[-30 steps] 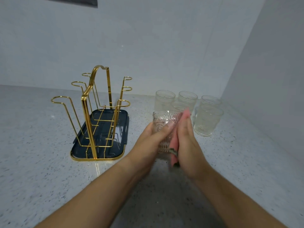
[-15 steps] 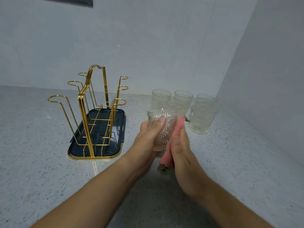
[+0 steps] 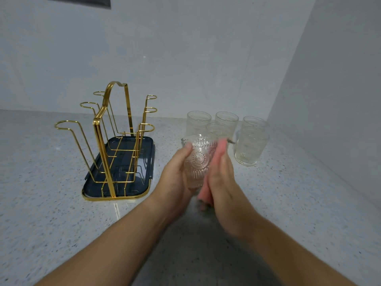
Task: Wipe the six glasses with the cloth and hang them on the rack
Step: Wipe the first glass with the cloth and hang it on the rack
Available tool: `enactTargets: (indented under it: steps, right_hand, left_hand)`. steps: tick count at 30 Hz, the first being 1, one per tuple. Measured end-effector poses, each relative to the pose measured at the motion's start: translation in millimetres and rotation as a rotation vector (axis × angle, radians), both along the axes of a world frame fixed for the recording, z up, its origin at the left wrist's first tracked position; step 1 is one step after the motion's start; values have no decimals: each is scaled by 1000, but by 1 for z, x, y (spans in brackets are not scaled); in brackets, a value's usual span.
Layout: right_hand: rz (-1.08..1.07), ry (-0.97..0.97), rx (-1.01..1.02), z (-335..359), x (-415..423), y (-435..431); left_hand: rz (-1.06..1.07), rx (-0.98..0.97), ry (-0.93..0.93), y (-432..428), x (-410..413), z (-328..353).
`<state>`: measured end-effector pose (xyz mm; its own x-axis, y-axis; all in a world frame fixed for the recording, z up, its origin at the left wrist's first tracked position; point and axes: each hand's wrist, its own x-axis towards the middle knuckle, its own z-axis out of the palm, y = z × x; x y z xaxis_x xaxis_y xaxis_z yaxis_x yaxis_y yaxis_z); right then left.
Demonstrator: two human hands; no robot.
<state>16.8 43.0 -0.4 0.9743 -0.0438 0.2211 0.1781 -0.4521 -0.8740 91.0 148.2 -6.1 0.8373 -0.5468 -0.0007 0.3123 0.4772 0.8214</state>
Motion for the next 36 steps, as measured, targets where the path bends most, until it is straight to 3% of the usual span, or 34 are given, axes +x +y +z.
enactTargets:
  steps: [2, 4, 7, 10, 12, 16, 22, 27, 31, 36]
  right_hand:
    - [0, -57, -108, -11, -9, 2]
    - [-23, -87, -70, -6, -12, 3]
    - [-25, 17, 142, 13, 2, -6]
    - [-111, 4, 285, 34, 24, -19]
    - [-185, -17, 262, 32, 32, -23]
    - [-85, -13, 178, 15, 19, -3]
    - [-9, -8, 202, -2, -18, 9]
    - [-92, -6, 224, 13, 12, -9]
    - [-193, -80, 303, 17, 35, -17]
    - [-90, 1, 199, -9, 22, -2]
  left_hand:
    - [28, 122, -2, 1, -5, 6]
    - [35, 202, -29, 0, -8, 4]
    - [11, 117, 4, -4, -5, 1]
    - [-103, -2, -20, -8, 2, -3]
    - [-132, -25, -15, -8, 3, -3]
    - [-92, -8, 13, -4, 5, -8]
    - [49, 173, 22, 1, 0, -5]
    - [-124, -52, 58, -3, 1, 0]
    - [-124, -85, 55, -4, 1, -2]
    - [-22, -11, 46, -1, 2, -11]
